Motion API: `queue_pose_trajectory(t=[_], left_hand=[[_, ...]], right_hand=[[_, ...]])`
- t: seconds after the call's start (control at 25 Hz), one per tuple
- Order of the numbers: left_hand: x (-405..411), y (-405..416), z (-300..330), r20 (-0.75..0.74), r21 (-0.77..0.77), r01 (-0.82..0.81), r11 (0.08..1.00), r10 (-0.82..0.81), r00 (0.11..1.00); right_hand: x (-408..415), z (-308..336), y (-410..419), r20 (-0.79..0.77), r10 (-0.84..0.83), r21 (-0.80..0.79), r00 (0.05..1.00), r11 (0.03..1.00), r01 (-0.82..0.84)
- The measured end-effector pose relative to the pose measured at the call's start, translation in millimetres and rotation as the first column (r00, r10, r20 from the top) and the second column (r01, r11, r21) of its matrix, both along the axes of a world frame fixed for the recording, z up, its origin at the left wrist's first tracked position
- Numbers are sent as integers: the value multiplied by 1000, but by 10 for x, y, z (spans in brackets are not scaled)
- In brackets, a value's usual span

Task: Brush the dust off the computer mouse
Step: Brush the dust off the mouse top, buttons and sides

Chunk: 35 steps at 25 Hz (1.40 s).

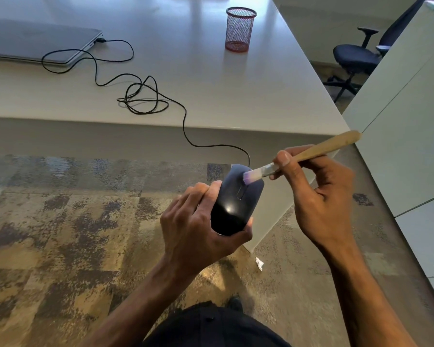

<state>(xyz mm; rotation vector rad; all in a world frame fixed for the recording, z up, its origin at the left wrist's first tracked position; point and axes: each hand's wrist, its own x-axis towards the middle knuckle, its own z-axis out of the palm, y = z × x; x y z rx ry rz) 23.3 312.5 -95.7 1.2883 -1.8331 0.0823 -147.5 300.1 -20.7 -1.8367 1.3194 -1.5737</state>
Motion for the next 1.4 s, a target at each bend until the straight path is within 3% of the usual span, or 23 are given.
queue_pose_trajectory(t=[0.08,0.28,0.44,0.6,0.72,0.8,0.92,1.0,1.24,1.4], left_hand=[[9,3,-1,-1,2,-2,1000,2,1000],[15,13,5,8,-2,5,1000,-5,1000],[15,14,6,-3,-16,8,1000,-8,1000],[2,36,-1,10,-26,17,1000,-16,1000],[6,44,1,9,-33,18,999,-18,1000],[8,52,4,6,-36,27,999,-27,1000],[3,63,2,15,-44,29,999,-29,999],[11,55,8,1,-39,26,999,-26,1000],[28,76,3,-1,-1,-15,1000,15,1000],[11,58,16,-38,110,-44,993,48,998]], right_hand=[[-1,-36,-32,-35,50,57,998,997,-48],[-49,-81,-143,-77,-122,40,990,991,125],[-40,-76,-107,-39,53,50,998,997,-51],[-38,-130,-230,-27,-141,109,990,984,143],[-34,-115,-236,64,-10,94,998,996,4],[-4,-112,-232,-11,45,144,999,989,-43],[45,-97,-263,-96,-124,109,988,985,134],[68,-73,-264,-63,-145,79,987,986,149],[186,-77,-25,-115,121,88,986,990,-111],[187,-110,112,-100,271,137,957,957,-257]])
